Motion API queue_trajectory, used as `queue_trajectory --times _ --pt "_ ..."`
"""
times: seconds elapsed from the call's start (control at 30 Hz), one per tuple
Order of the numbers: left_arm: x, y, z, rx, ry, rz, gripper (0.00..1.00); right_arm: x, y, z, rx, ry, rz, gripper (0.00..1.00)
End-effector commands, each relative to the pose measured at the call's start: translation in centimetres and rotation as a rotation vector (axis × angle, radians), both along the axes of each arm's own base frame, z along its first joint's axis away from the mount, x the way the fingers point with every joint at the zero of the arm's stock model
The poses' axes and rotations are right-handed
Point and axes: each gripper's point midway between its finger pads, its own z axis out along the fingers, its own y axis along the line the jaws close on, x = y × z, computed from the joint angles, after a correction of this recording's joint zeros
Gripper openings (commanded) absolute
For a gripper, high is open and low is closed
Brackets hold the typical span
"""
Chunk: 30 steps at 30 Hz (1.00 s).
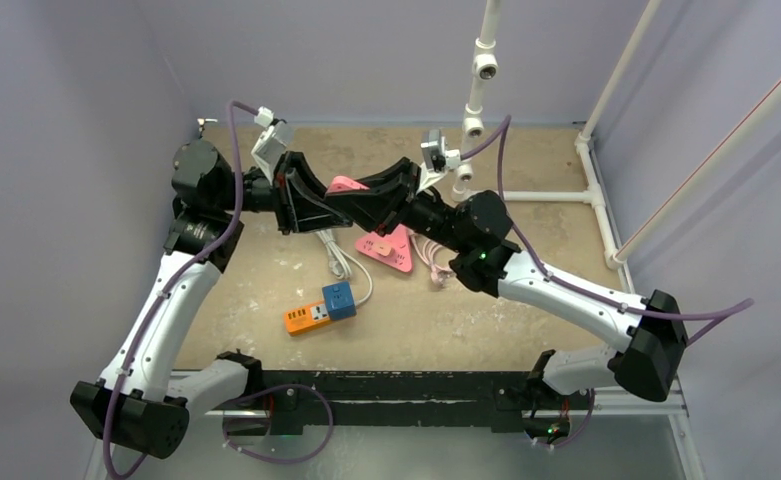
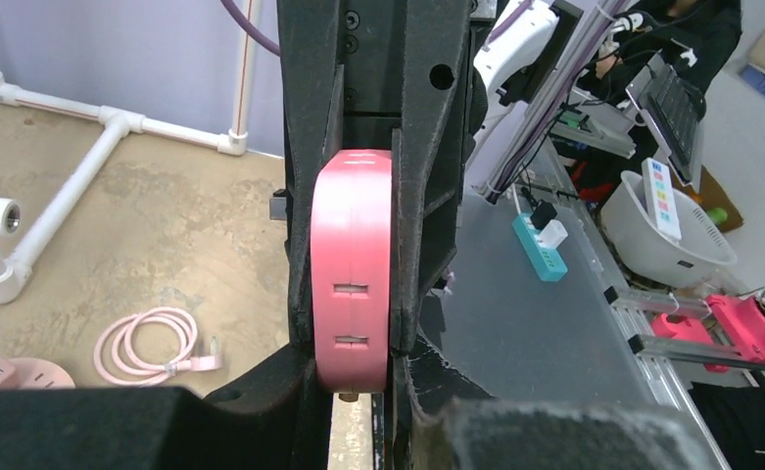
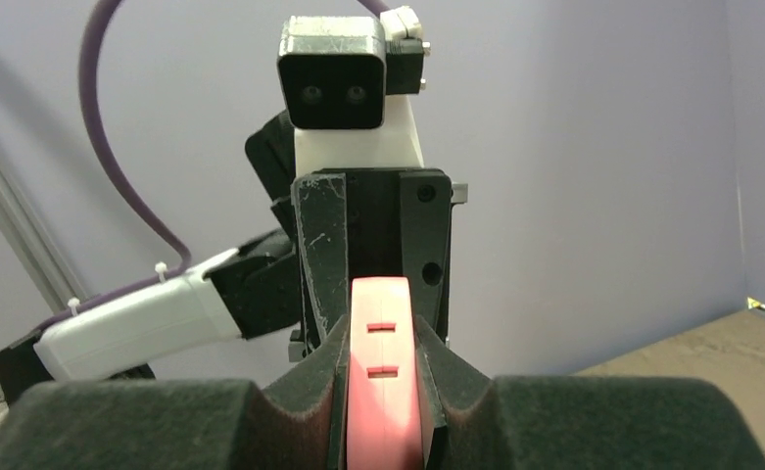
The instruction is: Insert the plug
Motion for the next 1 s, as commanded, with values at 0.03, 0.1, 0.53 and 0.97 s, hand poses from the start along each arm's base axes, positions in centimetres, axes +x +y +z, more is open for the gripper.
queue_trajectory --times 0.03,0.1,0.53,0.97 --pt "-0.6 0.1 -1.0 0.044 -0.072 -0.042 0.0 0.0 -0.8 1.2 -0.098 -0.066 -0.028 0.46" --pt "-0.7 0.2 -1.2 0.052 -0.098 -0.045 0.0 0.6 -1.4 1.1 -0.148 -0.079 -0.05 0.62" --pt "0.1 1.9 -6.0 0.288 -0.214 0.018 0.0 1.6 -1.7 -2.3 -0.435 -0.121 -0.034 0.59" --pt "-0.5 2.1 -6.0 0.294 -0.234 0.003 0.0 1.9 -1.1 -6.8 -0.564 -0.096 0.006 0.64"
